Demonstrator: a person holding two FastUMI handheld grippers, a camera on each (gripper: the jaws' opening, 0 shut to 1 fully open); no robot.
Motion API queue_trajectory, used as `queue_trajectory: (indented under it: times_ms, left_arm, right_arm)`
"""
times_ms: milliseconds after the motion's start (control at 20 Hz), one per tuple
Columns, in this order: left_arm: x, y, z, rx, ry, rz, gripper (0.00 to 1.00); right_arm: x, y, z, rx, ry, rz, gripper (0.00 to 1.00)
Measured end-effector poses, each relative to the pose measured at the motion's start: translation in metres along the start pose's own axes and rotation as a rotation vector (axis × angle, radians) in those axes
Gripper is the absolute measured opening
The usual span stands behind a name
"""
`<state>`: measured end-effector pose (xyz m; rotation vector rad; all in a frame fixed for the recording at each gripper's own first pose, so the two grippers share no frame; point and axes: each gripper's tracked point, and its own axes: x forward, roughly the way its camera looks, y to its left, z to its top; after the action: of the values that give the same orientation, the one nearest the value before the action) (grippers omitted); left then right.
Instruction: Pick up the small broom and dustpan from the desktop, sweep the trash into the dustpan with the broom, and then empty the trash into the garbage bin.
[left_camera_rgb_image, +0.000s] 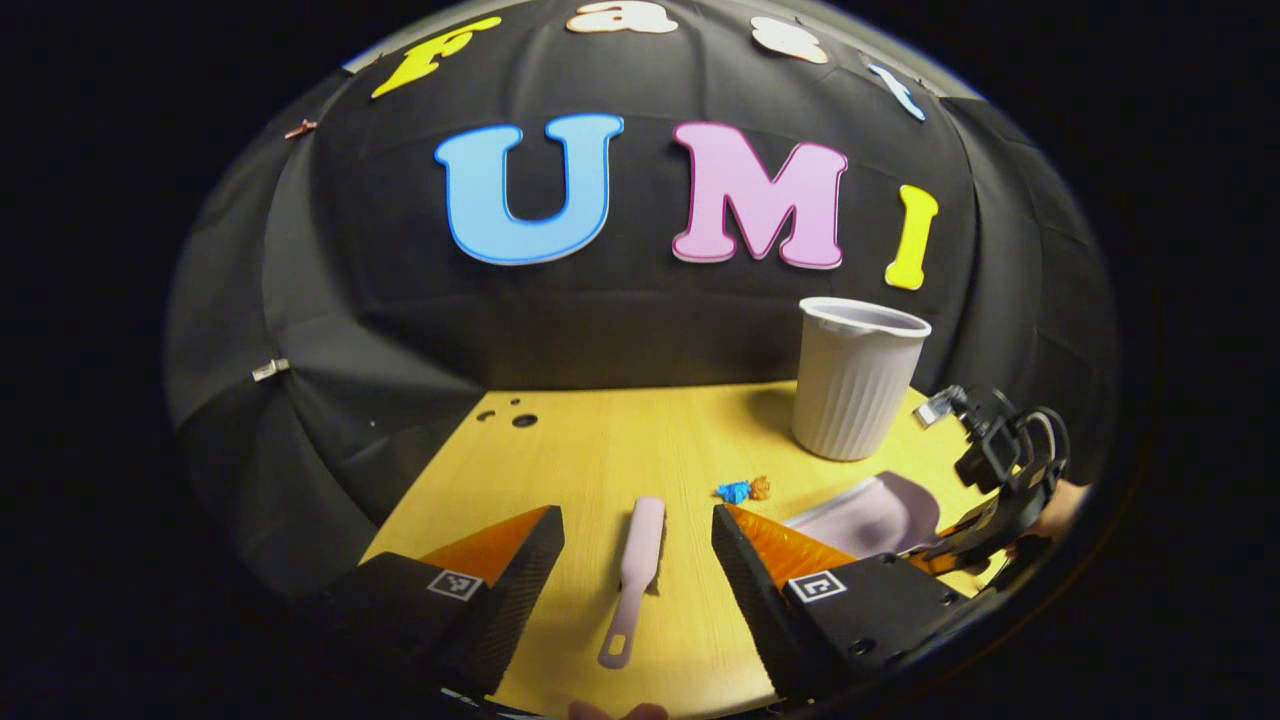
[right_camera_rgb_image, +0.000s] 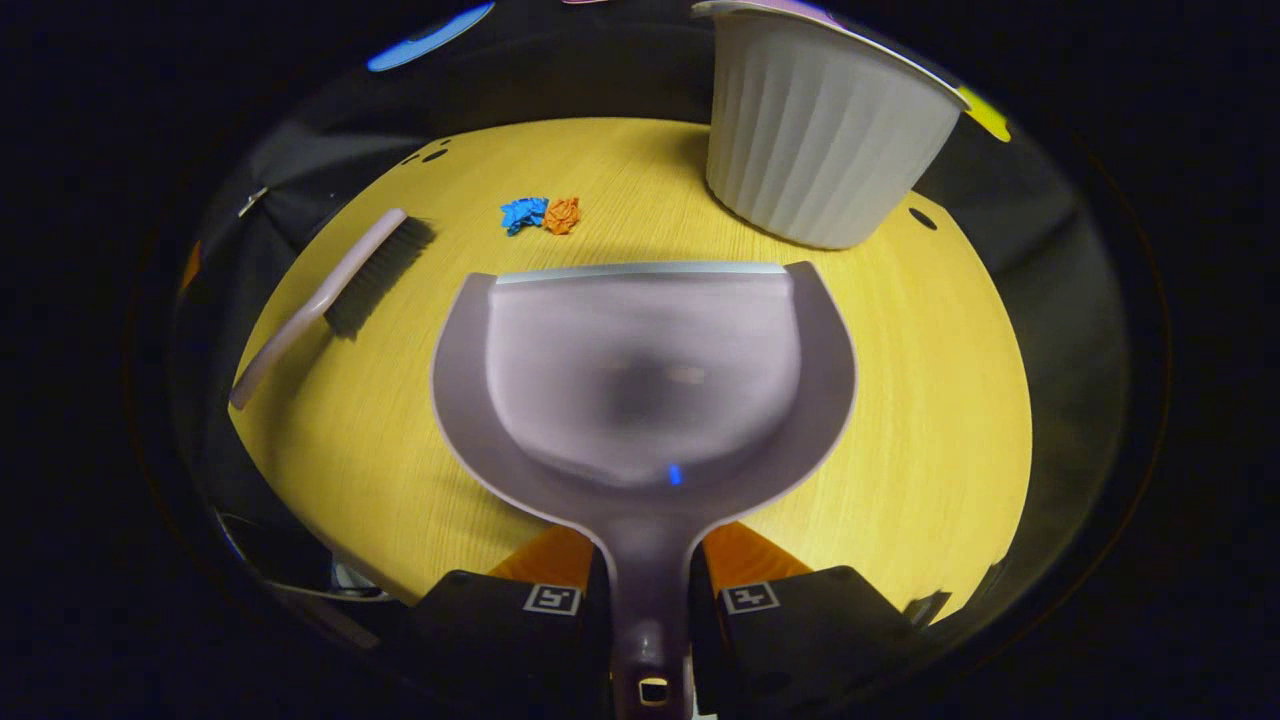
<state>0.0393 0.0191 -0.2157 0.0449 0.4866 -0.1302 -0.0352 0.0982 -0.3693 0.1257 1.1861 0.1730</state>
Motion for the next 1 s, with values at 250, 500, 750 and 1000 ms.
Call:
queue_trajectory:
  times_ms: [250, 500, 750, 1000]
  left_arm:
    - [0.048, -0.002, -0.065, -0.025, 0.262, -0.052, 0.95]
    - [0.079, 0.001, -0.129, -0.025, 0.5, -0.066, 0.92]
    - [0.102, 0.01, -0.159, -0.012, 0.631, -0.049, 0.95]
    - [0.11, 0.01, -0.165, 0.026, 0.677, -0.057, 0.8]
  right_arm:
    - [-0.014, -0.012, -0.013, -0.022, 0.005, 0.016, 0.36]
    - [-0.02, -0.023, -0.021, -0.028, 0.006, 0.008, 0.36]
    - [-0.021, -0.025, -0.022, -0.018, 0.003, 0.012, 0.36]
    - [-0.021, -0.023, -0.021, -0.031, 0.009, 0.025, 0.36]
